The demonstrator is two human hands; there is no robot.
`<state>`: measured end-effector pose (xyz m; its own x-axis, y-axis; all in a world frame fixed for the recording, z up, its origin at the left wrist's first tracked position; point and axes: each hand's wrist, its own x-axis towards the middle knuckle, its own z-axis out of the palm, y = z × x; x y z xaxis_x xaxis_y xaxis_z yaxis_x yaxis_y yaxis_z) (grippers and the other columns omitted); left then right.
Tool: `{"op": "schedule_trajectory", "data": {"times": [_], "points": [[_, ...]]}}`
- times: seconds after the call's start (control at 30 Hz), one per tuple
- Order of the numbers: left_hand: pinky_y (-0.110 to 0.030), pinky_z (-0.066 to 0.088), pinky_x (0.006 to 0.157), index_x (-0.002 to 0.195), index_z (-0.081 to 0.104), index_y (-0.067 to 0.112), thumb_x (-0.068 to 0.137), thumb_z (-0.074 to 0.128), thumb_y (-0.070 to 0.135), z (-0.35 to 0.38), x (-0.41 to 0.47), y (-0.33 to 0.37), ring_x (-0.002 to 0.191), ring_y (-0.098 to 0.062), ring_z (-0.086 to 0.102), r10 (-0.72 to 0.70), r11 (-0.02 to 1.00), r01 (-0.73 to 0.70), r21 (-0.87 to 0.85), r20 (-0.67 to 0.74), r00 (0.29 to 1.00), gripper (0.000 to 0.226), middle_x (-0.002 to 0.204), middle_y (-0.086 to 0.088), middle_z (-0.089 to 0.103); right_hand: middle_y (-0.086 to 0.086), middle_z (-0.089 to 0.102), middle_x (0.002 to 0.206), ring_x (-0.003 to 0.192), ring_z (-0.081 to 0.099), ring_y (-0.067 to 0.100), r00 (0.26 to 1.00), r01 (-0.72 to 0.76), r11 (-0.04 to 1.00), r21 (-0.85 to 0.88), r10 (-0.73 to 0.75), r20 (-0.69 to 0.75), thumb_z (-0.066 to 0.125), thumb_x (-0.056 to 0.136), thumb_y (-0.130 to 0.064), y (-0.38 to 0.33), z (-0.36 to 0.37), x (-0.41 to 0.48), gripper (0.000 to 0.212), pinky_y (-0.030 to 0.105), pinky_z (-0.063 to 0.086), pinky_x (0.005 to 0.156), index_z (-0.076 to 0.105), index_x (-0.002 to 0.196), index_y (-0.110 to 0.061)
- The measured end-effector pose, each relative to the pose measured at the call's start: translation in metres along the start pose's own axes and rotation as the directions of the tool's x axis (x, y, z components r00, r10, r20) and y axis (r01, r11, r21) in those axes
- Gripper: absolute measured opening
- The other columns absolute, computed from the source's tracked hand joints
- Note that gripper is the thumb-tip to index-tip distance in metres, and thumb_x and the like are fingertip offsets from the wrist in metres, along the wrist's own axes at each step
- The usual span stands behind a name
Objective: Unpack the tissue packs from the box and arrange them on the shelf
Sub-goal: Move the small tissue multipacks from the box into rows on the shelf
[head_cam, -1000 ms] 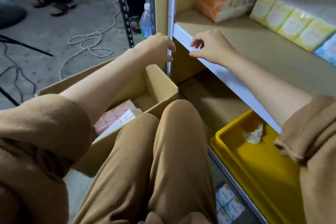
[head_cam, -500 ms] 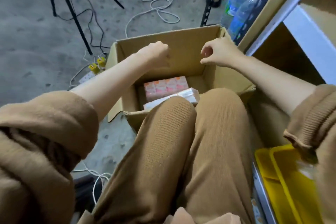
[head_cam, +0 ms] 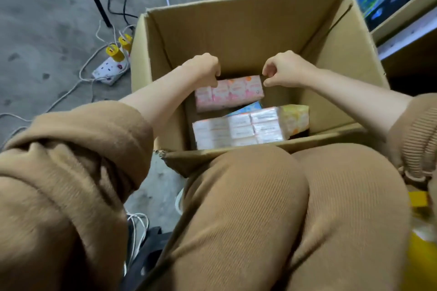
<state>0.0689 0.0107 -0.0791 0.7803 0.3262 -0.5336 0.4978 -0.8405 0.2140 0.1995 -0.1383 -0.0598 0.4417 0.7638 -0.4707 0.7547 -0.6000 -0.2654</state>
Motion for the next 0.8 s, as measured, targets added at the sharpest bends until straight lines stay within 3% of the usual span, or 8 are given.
{"op": "schedule_trajectory", "data": {"times": [0.23, 0.33, 0.43, 0.5, 0.57, 0.67, 0.73, 0.8], "points": [[-0.040, 0.047, 0.098, 0.129, 0.053, 0.007, 0.086, 0.058, 0.015, 0.032, 0.057, -0.024, 0.119, -0.036, 0.053, -0.042, 0.999, 0.041, 0.010, 0.110, 0.993, 0.044, 0.132, -0.018, 0.054, 0.016, 0.068, 0.111, 0.105, 0.061, 0.030, 0.987, -0.061, 0.997, 0.046, 0.053, 0.154, 0.064, 0.081, -0.014, 0.023, 0.032, 0.038, 0.028, 0.032, 0.047, 0.086, 0.067, 0.107, -0.002], [-0.037, 0.040, 0.104, 0.136, 0.046, 0.005, 0.092, 0.052, 0.017, 0.050, 0.080, -0.029, 0.126, -0.034, 0.047, -0.061, 0.998, 0.063, -0.011, 0.136, 0.989, 0.046, 0.139, -0.019, 0.048, 0.017, 0.071, 0.100, 0.095, 0.064, 0.029, 0.954, -0.108, 0.991, 0.083, 0.080, 0.290, 0.068, 0.080, -0.022, 0.028, 0.045, 0.051, 0.030, 0.028, 0.050, 0.081, 0.070, 0.100, 0.000], [-0.037, 0.039, 0.105, 0.137, 0.042, 0.007, 0.094, 0.051, 0.020, 0.067, 0.100, -0.027, 0.127, -0.034, 0.046, -0.090, 0.993, 0.100, -0.055, 0.157, 0.984, 0.047, 0.142, -0.018, 0.045, 0.005, 0.066, 0.076, 0.075, 0.059, 0.019, 0.823, -0.203, 0.970, 0.136, 0.094, 0.560, 0.064, 0.084, -0.034, 0.027, 0.055, 0.053, 0.034, 0.016, 0.046, 0.061, 0.071, 0.093, -0.002], [-0.037, 0.040, 0.102, 0.137, 0.042, 0.008, 0.094, 0.049, 0.028, 0.076, 0.108, -0.024, 0.125, -0.034, 0.047, -0.100, 0.990, 0.117, -0.076, 0.196, 0.975, 0.048, 0.141, -0.017, 0.046, -0.002, 0.060, 0.070, 0.068, 0.055, 0.013, 0.742, -0.212, 0.974, 0.074, 0.111, 0.662, 0.059, 0.084, -0.048, 0.027, 0.061, 0.055, 0.039, 0.019, 0.043, 0.057, 0.068, 0.075, -0.011], [-0.037, 0.042, 0.097, 0.135, 0.043, 0.007, 0.094, 0.048, 0.034, 0.083, 0.114, -0.021, 0.122, -0.034, 0.050, -0.101, 0.989, 0.124, -0.085, 0.231, 0.968, 0.050, 0.138, -0.017, 0.049, -0.004, 0.058, 0.072, 0.068, 0.053, 0.011, 0.703, -0.213, 0.976, 0.032, 0.131, 0.699, 0.057, 0.081, -0.056, 0.028, 0.065, 0.058, 0.042, 0.021, 0.041, 0.059, 0.064, 0.069, -0.017], [-0.036, 0.043, 0.097, 0.136, 0.042, 0.007, 0.090, 0.055, 0.039, 0.090, 0.119, -0.019, 0.123, -0.034, 0.049, -0.123, 0.987, 0.143, -0.074, 0.228, 0.966, 0.058, 0.138, -0.016, 0.049, -0.004, 0.057, 0.080, 0.072, 0.053, 0.010, 0.630, -0.266, 0.963, 0.042, 0.141, 0.764, 0.060, 0.079, -0.055, 0.028, 0.062, 0.059, 0.040, 0.021, 0.042, 0.061, 0.061, 0.079, -0.015], [-0.036, 0.044, 0.097, 0.137, 0.040, 0.008, 0.084, 0.062, 0.042, 0.091, 0.118, -0.018, 0.126, -0.033, 0.047, -0.139, 0.986, 0.158, -0.061, 0.241, 0.960, 0.067, 0.140, -0.015, 0.045, -0.004, 0.054, 0.081, 0.074, 0.053, 0.011, 0.623, -0.267, 0.961, 0.077, 0.111, 0.775, 0.061, 0.081, -0.051, 0.029, 0.062, 0.056, 0.038, 0.022, 0.043, 0.063, 0.056, 0.086, -0.014], [-0.032, 0.047, 0.081, 0.136, 0.041, 0.007, 0.081, 0.065, 0.043, 0.090, 0.115, -0.016, 0.122, -0.031, 0.050, -0.150, 0.982, 0.177, -0.062, 0.315, 0.937, 0.070, 0.137, -0.013, 0.047, -0.001, 0.056, 0.091, 0.086, 0.056, 0.017, 0.645, -0.280, 0.952, 0.122, 0.093, 0.759, 0.062, 0.082, -0.047, 0.027, 0.066, 0.052, 0.037, 0.025, 0.045, 0.071, 0.055, 0.101, -0.016]]}}
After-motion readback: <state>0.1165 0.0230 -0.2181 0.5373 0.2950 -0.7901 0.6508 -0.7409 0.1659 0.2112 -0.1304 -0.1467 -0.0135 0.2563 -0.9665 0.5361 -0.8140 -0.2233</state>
